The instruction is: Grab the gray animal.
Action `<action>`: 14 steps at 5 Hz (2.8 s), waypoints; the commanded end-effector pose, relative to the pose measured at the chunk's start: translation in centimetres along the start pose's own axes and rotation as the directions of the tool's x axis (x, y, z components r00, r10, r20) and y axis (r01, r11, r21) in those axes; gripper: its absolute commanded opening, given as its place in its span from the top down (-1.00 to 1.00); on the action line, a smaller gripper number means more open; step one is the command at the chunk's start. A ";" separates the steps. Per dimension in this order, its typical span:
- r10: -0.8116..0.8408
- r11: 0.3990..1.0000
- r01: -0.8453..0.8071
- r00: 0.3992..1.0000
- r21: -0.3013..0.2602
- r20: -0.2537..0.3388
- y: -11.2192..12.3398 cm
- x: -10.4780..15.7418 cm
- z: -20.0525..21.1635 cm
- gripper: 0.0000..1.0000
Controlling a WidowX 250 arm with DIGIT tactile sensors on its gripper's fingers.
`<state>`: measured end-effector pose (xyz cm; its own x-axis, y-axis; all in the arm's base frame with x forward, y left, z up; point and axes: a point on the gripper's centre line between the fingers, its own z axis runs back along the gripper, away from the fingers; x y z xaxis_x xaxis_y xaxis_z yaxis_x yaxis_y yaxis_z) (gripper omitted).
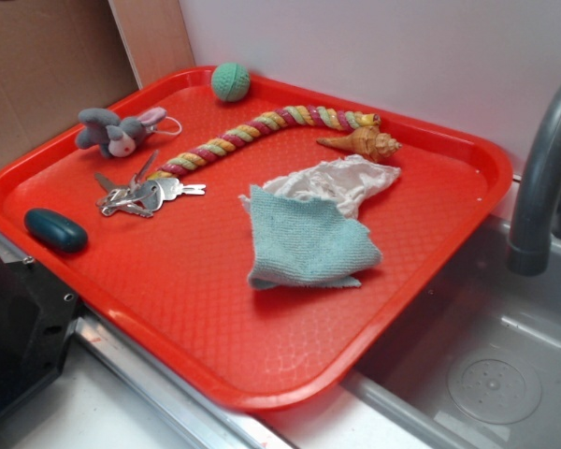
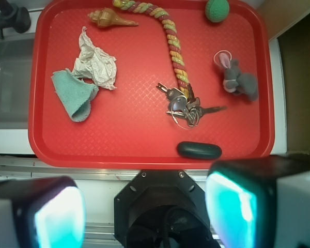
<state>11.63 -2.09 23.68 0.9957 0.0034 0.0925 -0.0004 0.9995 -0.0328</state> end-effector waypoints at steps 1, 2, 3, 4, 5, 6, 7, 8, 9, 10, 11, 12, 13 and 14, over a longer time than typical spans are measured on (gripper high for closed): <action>0.000 1.000 0.000 1.000 0.000 0.000 0.0 0.0 0.0 -1.00; -0.102 0.988 0.092 0.992 0.128 0.072 2.4 -0.2 -4.3 -1.00; -0.313 0.946 0.302 0.946 0.121 0.083 4.4 1.2 -6.7 -1.00; -0.376 0.926 0.372 0.921 0.063 0.102 7.7 3.9 -10.3 -1.00; -0.427 0.904 0.422 0.898 0.072 0.103 10.3 6.6 -12.6 -1.00; -0.551 0.834 0.542 0.826 0.100 0.120 11.7 10.1 -14.2 -1.00; -0.579 0.809 0.556 0.810 0.189 0.096 12.8 10.9 -16.0 -1.00; -0.612 0.780 0.581 0.786 0.235 0.088 13.5 10.8 -16.0 -1.00; -0.561 0.820 0.536 0.823 0.201 0.091 15.6 9.2 -15.7 -1.00; -0.586 0.802 0.568 0.808 0.184 0.062 15.9 8.5 -16.4 -1.00; -0.606 0.785 0.589 0.795 0.190 0.038 16.4 7.7 -17.1 -1.00; -0.663 0.735 0.655 0.749 0.175 -0.020 14.9 8.1 -19.4 -1.00; -0.656 0.733 0.664 0.747 0.145 -0.105 14.8 7.5 -21.8 -1.00; -0.644 0.733 0.662 0.750 0.155 -0.153 14.6 6.3 -23.0 1.00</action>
<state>19.87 12.93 1.75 0.7659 -0.6405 -0.0569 0.6363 0.7422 0.2105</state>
